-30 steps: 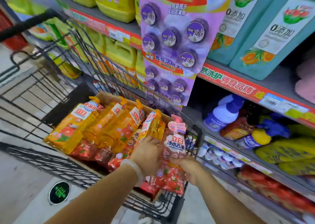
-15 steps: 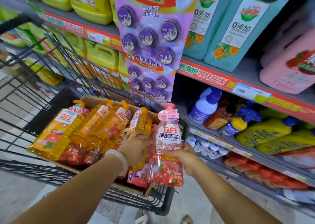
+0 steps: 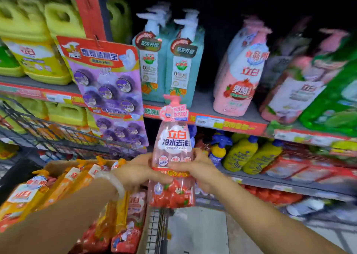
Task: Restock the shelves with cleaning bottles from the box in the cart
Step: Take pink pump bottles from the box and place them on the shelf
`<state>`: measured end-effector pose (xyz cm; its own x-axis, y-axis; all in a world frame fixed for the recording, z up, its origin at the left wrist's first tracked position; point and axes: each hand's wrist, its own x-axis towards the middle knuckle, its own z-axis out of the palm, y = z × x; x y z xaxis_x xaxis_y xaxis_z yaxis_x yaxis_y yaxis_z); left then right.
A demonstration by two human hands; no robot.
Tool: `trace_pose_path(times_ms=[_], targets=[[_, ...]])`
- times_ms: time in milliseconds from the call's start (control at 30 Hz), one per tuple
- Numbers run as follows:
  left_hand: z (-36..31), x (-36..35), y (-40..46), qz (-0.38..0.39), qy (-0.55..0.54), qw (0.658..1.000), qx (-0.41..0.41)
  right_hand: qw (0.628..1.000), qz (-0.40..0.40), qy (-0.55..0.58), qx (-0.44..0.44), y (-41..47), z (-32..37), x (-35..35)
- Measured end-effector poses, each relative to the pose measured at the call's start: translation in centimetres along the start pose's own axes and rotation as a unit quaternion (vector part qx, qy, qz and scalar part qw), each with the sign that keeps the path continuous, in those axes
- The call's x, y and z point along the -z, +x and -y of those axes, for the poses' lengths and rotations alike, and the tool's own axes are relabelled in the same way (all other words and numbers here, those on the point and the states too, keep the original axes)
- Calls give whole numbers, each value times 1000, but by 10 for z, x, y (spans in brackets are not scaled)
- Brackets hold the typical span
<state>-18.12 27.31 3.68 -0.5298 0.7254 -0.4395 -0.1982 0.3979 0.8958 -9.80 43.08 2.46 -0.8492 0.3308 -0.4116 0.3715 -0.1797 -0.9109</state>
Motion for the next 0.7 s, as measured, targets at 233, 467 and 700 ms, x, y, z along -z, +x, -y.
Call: trace_pose_path(times_ms=[233, 467, 700], targets=[[-112, -56, 10, 33, 91, 990, -104, 990, -53, -62, 116, -52, 82, 81], [-240, -131, 7, 39, 138, 964, -222, 966, -86, -71, 235, -112, 183, 180], [-347, -223, 5, 21, 172, 935, -310, 932, -100, -98, 333, -166, 262, 285]])
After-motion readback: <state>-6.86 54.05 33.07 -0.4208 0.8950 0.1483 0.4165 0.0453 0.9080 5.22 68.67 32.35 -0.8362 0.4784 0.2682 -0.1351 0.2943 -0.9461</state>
